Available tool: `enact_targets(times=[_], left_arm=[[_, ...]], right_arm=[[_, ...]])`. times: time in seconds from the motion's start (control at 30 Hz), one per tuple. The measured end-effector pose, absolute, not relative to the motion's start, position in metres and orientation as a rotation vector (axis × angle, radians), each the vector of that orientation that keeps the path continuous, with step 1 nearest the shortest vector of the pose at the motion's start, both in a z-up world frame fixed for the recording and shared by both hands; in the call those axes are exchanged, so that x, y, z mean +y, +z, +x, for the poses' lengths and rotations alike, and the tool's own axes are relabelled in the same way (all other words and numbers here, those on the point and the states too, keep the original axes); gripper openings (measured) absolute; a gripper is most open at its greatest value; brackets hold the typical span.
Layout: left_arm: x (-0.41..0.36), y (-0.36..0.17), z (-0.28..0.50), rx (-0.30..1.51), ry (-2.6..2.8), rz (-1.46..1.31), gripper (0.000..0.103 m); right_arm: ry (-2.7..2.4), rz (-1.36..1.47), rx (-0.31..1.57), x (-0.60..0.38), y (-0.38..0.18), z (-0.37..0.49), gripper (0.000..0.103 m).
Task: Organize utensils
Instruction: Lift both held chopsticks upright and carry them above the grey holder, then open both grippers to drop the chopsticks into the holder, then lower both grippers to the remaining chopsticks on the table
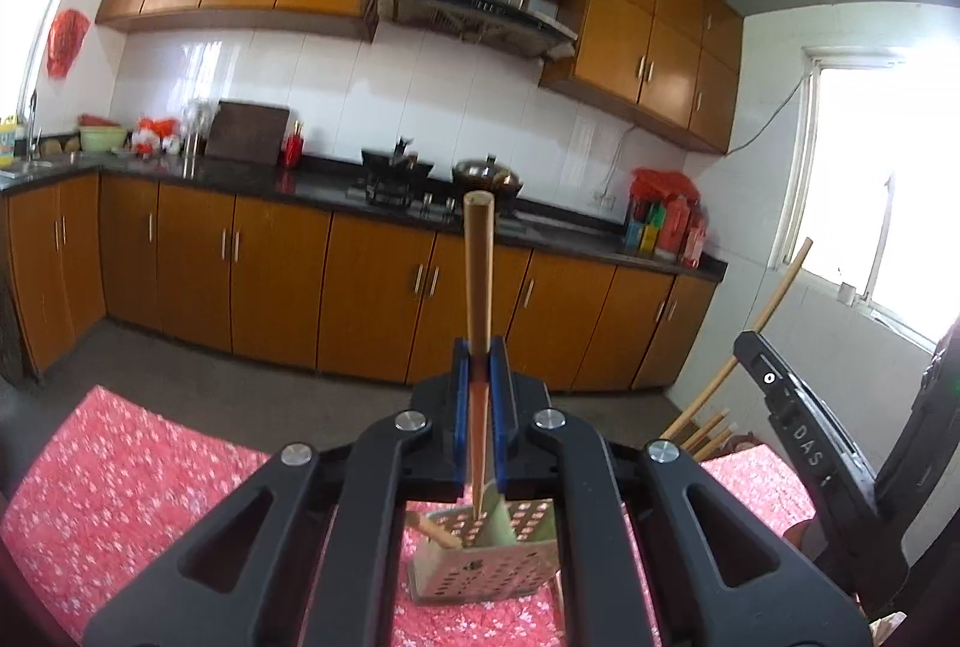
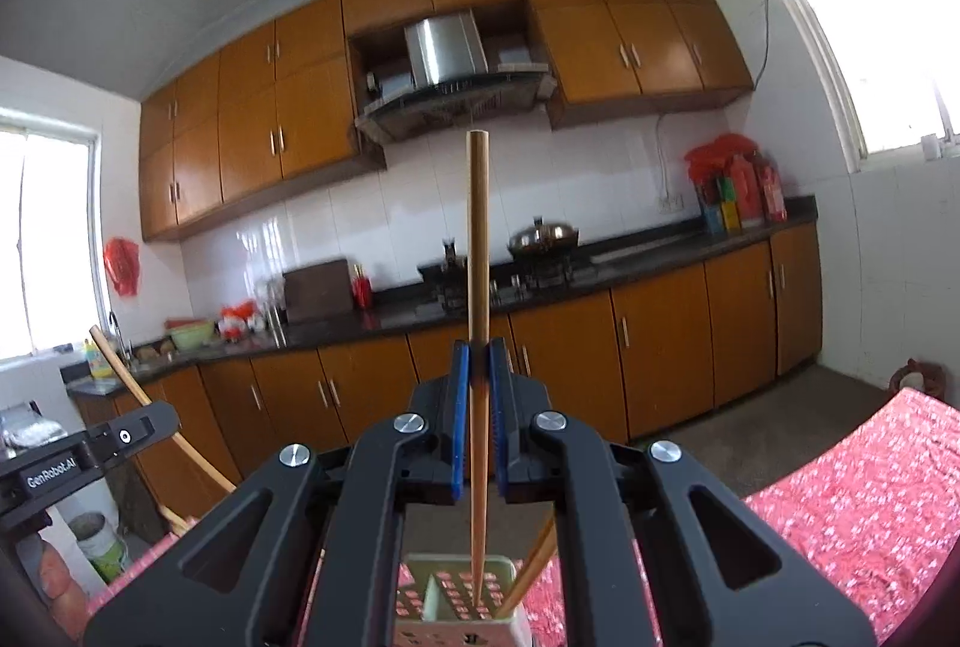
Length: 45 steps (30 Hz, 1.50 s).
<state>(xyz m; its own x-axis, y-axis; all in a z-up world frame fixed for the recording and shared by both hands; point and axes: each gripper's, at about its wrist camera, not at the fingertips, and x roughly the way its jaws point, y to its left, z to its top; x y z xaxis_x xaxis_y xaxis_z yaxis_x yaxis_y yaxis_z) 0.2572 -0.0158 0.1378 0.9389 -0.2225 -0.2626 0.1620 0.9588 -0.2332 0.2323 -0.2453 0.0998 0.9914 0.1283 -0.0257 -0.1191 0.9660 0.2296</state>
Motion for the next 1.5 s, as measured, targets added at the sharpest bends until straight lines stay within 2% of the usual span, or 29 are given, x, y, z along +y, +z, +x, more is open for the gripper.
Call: enact_targets(times=[0.23, 0.27, 0.33, 0.37, 0.6, 0.73, 0.9, 1.2, 1.37, 1.47, 1.5], left_arm=[[-0.008, 0.113, 0.269, 0.362, -0.182, -0.223, 0.008], [-0.005, 0.113, 0.269, 0.364, -0.180, -0.224, 0.010], [-0.002, 0.113, 0.265, 0.362, -0.174, -0.225, 0.010], [-0.001, 0.114, 0.263, 0.361, -0.172, -0.226, 0.010], [0.020, 0.125, 0.233, 0.342, -0.129, -0.229, 0.014], [0.035, 0.120, 0.210, 0.356, -0.086, -0.210, 0.016], [0.060, 0.085, 0.186, 0.427, -0.016, -0.177, 0.017], [0.081, -0.032, 0.185, 0.722, 0.062, -0.150, 0.017], [0.077, -0.068, 0.184, 0.811, 0.052, -0.148, 0.017], [0.073, -0.075, 0.184, 0.828, 0.042, -0.145, 0.017], [0.070, -0.075, 0.185, 0.831, 0.037, -0.143, 0.017]], right_arm=[[0.150, 0.223, 0.133, -0.243, 0.080, 0.237, 0.010], [0.147, 0.218, 0.139, -0.244, 0.081, 0.233, 0.013], [0.144, 0.217, 0.138, -0.246, 0.082, 0.229, 0.028], [0.140, 0.218, 0.136, -0.248, 0.084, 0.227, 0.030], [0.121, 0.206, 0.143, -0.261, 0.094, 0.199, 0.031], [0.093, 0.179, 0.206, -0.275, 0.085, 0.181, 0.036], [0.065, 0.162, 0.381, -0.292, 0.039, 0.172, 0.036], [0.154, 0.137, 0.788, -0.269, -0.084, 0.174, 0.035], [0.165, 0.102, 0.871, -0.255, -0.111, 0.179, 0.029], [0.143, 0.068, 0.858, -0.250, -0.113, 0.177, 0.022], [0.131, 0.060, 0.860, -0.253, -0.115, 0.176, 0.015]])
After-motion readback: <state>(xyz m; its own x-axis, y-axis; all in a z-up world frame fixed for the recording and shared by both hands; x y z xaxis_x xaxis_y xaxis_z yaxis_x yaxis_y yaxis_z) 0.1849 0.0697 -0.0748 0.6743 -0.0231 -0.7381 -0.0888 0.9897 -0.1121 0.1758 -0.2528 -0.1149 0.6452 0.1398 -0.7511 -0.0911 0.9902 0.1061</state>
